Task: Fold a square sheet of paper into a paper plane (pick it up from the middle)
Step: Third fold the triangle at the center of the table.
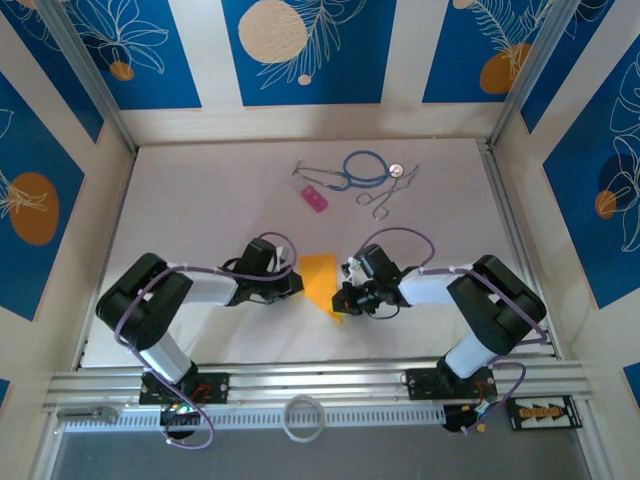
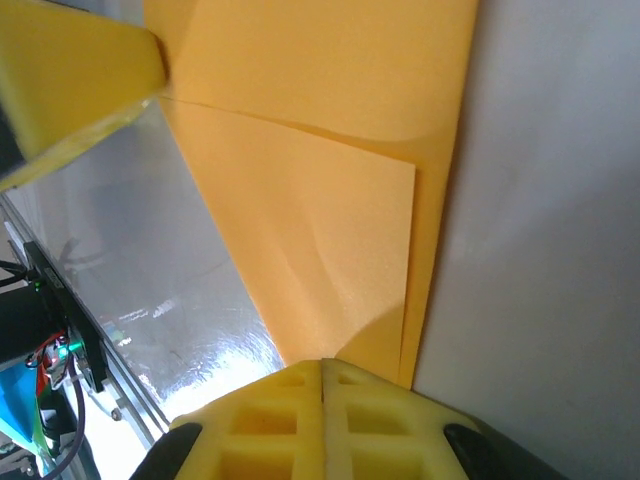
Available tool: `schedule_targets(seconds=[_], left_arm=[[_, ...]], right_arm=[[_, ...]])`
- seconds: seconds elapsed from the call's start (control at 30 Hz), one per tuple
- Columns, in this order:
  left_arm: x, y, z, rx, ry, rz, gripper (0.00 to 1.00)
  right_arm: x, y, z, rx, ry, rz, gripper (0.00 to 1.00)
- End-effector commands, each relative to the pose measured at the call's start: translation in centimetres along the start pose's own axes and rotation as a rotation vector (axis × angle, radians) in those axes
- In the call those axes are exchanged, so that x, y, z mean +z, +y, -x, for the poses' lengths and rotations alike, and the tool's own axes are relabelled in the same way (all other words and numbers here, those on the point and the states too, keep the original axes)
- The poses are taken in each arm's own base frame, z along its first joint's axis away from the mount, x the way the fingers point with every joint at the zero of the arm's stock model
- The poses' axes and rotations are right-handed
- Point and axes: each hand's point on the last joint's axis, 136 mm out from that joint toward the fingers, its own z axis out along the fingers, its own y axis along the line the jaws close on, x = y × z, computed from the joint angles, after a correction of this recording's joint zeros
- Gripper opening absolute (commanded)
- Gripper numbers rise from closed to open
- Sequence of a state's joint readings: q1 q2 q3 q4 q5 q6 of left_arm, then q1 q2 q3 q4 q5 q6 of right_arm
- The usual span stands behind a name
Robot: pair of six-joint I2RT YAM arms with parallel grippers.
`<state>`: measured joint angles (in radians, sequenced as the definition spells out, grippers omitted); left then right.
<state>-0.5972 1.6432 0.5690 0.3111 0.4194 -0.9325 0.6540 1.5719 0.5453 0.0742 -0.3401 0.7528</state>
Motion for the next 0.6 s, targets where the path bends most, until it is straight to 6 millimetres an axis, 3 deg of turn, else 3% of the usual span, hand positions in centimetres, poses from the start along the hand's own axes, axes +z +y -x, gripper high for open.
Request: schedule_targets(seconds=[0.0,0.33,0.57], left_arm=[[-1.0,2.6,0.5,-0.007,-0.031,0.072,0.07],[-3.0,-0.6,1.6,0.041,-0.061,0.01,0.09],[-3.9,-1.8,0.7,0.06,-0.048,-0.013,0.11]], right_arm=[[0.0,-3.2,-2.6,0.066,0.061,-0.111,0.0],[-0.3,-1.4,-1.7,0.036,0.037,-0.048,0.02],[-2.5,1.1,0.6,-0.028,-0.076,-0.032,0.13]])
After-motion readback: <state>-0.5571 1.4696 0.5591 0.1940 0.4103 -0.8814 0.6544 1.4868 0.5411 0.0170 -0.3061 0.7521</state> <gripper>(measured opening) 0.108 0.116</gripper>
